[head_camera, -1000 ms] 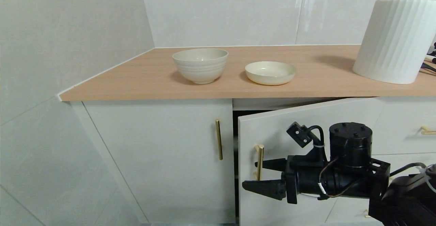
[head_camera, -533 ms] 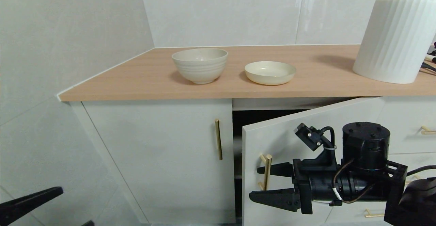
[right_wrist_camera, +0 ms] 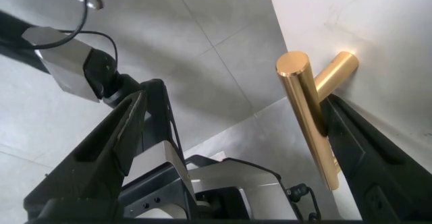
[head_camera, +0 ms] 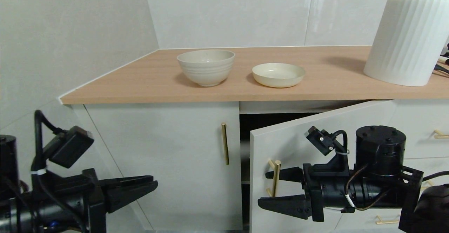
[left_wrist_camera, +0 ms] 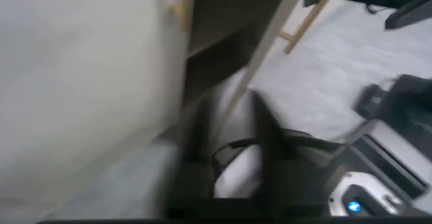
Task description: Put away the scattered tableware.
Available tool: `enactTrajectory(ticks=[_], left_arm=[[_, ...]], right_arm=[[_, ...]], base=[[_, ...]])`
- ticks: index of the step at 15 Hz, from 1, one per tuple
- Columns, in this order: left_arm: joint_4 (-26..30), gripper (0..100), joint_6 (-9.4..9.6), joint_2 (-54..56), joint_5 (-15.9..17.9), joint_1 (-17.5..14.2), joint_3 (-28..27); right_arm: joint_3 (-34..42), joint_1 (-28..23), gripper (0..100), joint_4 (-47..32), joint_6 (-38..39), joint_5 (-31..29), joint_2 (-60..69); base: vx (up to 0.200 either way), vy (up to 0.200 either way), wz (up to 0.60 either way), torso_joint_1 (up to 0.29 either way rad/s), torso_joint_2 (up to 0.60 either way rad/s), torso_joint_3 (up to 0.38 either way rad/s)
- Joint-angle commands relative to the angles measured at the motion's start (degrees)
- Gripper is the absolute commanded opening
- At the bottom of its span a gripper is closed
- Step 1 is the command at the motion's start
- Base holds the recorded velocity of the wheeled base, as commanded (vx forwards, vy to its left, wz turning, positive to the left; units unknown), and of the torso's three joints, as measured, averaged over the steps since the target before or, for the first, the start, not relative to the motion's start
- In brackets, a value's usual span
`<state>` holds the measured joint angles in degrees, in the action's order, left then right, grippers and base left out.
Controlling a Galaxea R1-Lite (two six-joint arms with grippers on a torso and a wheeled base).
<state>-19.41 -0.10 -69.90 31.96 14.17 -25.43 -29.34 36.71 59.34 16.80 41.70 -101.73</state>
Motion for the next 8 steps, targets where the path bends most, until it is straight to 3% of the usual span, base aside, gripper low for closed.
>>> enactTrajectory(ticks=[1, 2, 3, 4, 6, 8], left_arm=[[-4.15, 0, -3.42, -9.82, 0.03, 6.05, -3.66], [-4.67, 0, -3.86, -10.26, 0.03, 6.31, -3.75], [-12.41, 0, -8.69, -15.0, 0.03, 9.21, -4.45], [-17.33, 0, -10.36, -17.99, 0.03, 10.18, -4.1], [-23.83, 0, -10.8, -22.82, -0.5, 10.18, -3.31], [-33.94, 0, -13.17, -27.83, -0.94, 11.5, -3.57]], right_arm=[[0.34, 0.21, 100, -0.02, -0.1, -0.04, -0.05], [0.34, 0.3, 100, -0.02, -0.1, -0.04, -0.05], [0.43, 0.91, 100, 0.07, -0.1, -0.04, 0.22], [0.43, 0.91, 100, -0.02, -0.19, -0.04, 0.22], [0.69, 1.0, 100, -0.02, -0.19, -0.04, 0.22], [0.69, 1.0, 100, 0.07, -0.19, -0.04, 0.22]], base=[[0.0, 0.0, 0.0, 0.0, 0.0, 0.0], [0.0, 0.0, 0.0, 0.0, 0.0, 0.0], [0.0, 0.0, 0.0, 0.0, 0.0, 0.0], [0.0, 0.0, 0.0, 0.0, 0.0, 0.0], [0.0, 0.0, 0.0, 0.0, 0.0, 0.0], [0.0, 0.0, 0.0, 0.0, 0.0, 0.0]])
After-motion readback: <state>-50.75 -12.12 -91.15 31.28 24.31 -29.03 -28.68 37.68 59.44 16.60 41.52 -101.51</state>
